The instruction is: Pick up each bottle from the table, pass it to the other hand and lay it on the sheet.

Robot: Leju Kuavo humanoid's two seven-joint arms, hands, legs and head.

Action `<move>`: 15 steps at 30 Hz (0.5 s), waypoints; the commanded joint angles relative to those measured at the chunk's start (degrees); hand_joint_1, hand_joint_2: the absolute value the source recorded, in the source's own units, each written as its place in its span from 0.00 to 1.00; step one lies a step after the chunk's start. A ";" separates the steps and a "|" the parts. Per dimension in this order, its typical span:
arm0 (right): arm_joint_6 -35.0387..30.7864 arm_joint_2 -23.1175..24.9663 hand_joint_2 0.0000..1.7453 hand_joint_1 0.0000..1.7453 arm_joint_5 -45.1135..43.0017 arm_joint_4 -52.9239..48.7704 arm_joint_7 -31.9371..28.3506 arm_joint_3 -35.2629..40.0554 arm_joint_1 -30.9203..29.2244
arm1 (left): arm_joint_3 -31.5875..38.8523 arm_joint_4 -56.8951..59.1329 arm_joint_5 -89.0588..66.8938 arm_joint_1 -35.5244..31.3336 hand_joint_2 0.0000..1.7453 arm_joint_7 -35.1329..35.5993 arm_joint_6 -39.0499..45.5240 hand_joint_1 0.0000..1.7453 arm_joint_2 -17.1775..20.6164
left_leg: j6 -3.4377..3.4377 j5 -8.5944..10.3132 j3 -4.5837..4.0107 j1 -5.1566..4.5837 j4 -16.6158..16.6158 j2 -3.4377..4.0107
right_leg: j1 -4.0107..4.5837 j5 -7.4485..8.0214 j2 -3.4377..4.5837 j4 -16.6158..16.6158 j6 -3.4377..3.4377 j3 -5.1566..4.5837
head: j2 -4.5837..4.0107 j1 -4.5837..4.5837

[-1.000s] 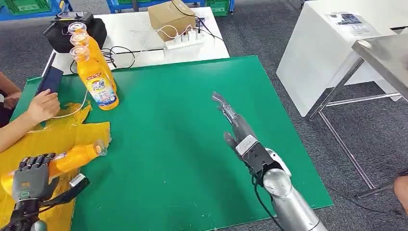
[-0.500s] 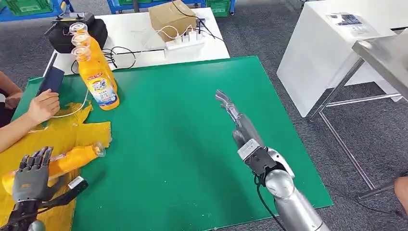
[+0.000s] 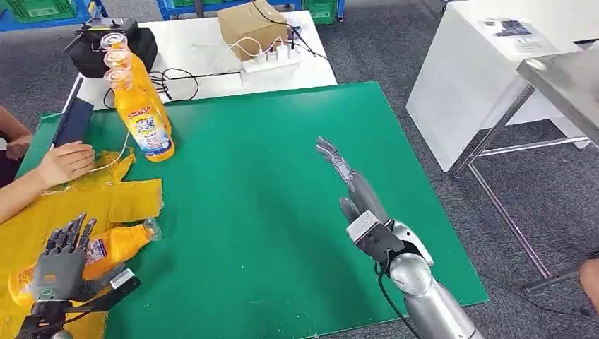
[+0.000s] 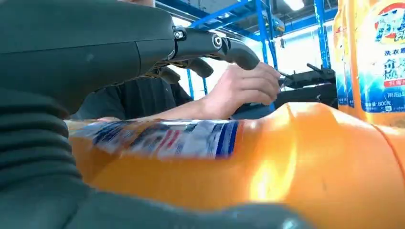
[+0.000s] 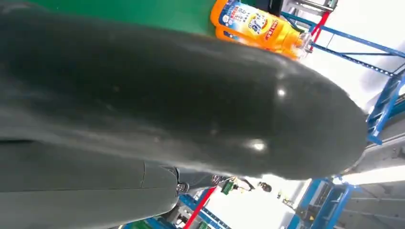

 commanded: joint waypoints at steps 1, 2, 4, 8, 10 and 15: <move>-0.07 -0.61 0.00 0.00 0.05 0.91 -0.19 0.62 -0.87 | -0.94 0.28 0.20 -0.60 0.00 0.11 -0.47 0.00 -1.49 | 0.13 -0.02 0.11 -0.05 -0.04 -0.20 | -0.06 -0.04 0.03 -0.01 -0.03 0.11 | 0.00 0.00; -0.07 -0.61 0.00 0.00 0.05 0.91 -0.19 0.62 -0.87 | -0.94 0.28 0.20 -0.60 0.00 0.11 -0.47 0.00 -1.49 | 0.11 -0.01 0.07 -0.04 -0.03 -0.17 | -0.05 -0.03 0.04 -0.01 -0.03 0.08 | 0.00 0.00; -0.07 -0.61 0.00 0.00 0.05 0.91 -0.19 0.62 -0.87 | -0.94 0.28 0.20 -0.60 0.00 0.11 -0.47 0.00 -1.49 | 0.14 -0.03 0.12 -0.05 -0.04 -0.24 | -0.06 -0.06 0.03 -0.01 -0.05 0.14 | 0.00 0.00; -0.05 -1.82 0.00 0.00 0.97 0.96 -1.08 0.81 -0.74 | 0.75 -3.86 -7.95 0.48 0.00 5.50 5.12 0.00 -0.64 | 0.16 -0.06 0.16 -0.04 -0.03 -0.25 | -0.05 -0.08 0.08 0.00 -0.07 0.17 | 0.00 0.00; 2.56 -2.86 0.00 0.00 -0.62 1.55 -1.77 1.05 -0.25 | 6.49 -14.37 -11.49 2.93 0.00 7.08 5.12 0.00 -2.27 | 0.20 -0.10 0.22 -0.04 -0.01 -0.36 | -0.05 -0.14 0.08 0.04 -0.10 0.23 | 0.00 0.00; 0.44 -0.81 0.00 0.00 1.63 2.18 -3.15 -0.04 4.71 | 18.91 -21.95 22.50 0.40 0.00 -18.85 2.48 0.00 -14.80 | 0.28 -0.10 0.10 0.02 0.09 -0.70 | 0.01 -0.18 -0.24 0.00 -0.04 0.28 | 0.00 -0.02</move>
